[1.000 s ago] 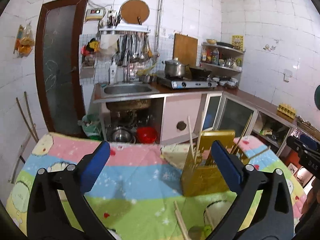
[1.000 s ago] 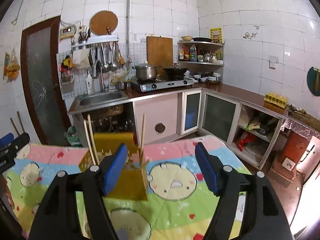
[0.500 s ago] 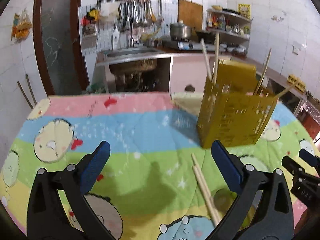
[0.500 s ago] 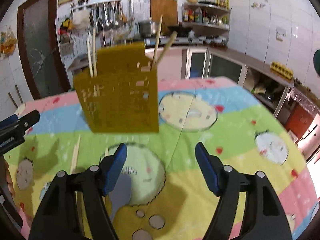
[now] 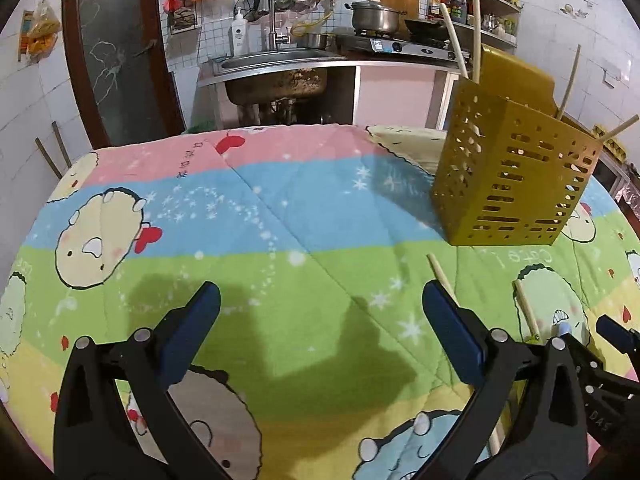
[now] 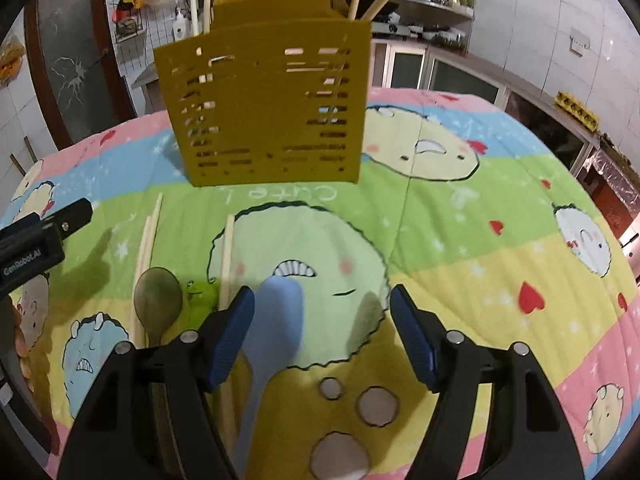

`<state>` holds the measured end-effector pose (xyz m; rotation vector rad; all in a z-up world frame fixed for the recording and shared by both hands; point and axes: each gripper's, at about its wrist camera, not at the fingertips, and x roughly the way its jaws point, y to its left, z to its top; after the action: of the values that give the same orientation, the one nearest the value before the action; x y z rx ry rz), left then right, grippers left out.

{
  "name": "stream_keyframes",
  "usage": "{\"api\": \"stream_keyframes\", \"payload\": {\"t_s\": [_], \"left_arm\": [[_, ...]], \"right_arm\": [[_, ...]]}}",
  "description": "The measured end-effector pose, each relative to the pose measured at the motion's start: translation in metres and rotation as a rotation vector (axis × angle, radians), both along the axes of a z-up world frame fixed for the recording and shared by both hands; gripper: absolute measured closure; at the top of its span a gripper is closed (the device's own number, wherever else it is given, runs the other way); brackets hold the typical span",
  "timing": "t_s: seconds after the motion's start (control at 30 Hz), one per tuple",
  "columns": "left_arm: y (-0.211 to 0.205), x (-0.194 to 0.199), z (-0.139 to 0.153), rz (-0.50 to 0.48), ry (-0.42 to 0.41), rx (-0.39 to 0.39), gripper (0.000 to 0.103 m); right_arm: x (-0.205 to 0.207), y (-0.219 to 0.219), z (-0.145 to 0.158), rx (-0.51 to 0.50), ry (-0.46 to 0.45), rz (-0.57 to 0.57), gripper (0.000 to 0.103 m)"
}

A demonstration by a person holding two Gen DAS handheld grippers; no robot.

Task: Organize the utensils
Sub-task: 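Close the right tool on the blue plastic spoon while the left tool approaches chopsticks, then close the left tool on a wooden chopstick while the right tool holds the blue spoon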

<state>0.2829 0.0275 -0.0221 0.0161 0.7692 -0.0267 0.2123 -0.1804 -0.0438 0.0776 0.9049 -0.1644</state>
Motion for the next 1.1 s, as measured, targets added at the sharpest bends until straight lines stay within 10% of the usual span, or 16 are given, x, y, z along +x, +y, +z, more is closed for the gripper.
{"api": "stream_keyframes", "payload": {"t_s": [0.67, 1.1], "left_arm": [[-0.012, 0.002, -0.010, -0.019, 0.065, -0.036, 0.005], [-0.039, 0.013, -0.030, -0.019, 0.138, -0.026, 0.014]], "right_arm": [[0.009, 0.009, -0.009, 0.063, 0.048, -0.013, 0.070], [0.009, -0.035, -0.005, 0.084, 0.028, 0.005, 0.070]]}}
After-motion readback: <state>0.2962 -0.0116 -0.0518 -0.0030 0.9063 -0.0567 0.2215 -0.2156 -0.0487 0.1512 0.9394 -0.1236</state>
